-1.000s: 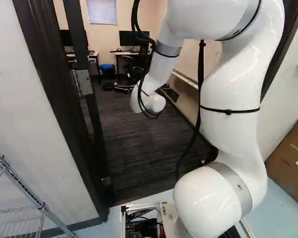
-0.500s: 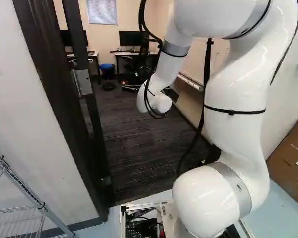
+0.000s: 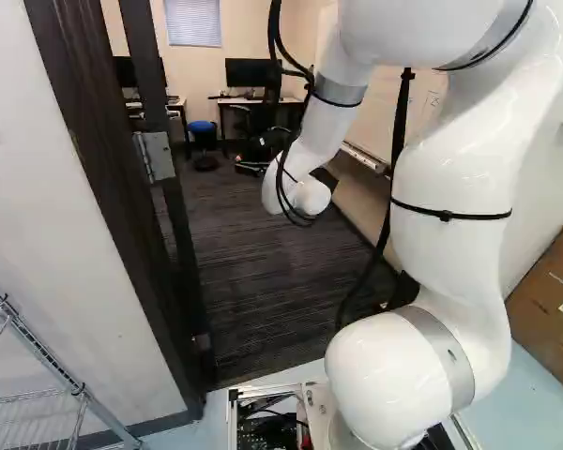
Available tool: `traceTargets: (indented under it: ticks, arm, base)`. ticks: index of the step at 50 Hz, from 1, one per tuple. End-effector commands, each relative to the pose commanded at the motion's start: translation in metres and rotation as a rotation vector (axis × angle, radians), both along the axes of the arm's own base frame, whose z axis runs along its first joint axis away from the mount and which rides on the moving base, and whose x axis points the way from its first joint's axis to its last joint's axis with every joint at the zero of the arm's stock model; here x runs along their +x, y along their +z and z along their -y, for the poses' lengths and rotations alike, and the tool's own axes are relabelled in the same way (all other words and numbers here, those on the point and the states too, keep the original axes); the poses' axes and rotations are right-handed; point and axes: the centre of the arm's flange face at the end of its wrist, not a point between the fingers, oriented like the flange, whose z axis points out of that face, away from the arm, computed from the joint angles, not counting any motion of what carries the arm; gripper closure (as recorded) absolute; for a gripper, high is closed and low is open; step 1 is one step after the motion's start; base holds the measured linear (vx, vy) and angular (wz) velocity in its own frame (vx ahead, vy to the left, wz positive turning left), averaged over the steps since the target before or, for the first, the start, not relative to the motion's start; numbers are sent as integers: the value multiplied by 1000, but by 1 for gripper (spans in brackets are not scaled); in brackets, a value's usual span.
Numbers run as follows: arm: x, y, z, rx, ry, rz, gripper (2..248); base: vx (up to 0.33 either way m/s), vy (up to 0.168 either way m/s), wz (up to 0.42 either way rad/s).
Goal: Open the door and move inside
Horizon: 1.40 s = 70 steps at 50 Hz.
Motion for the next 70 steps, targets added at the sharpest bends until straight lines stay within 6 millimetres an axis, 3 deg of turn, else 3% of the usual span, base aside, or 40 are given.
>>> traceTargets:
  ticks: [30, 70]
  arm:
    - [-44, 2, 28, -5, -91, -76, 3]
    - [-148, -15, 77, 5, -282, -244, 3]
  base:
    - [0, 0, 0]
    - [0, 0, 0]
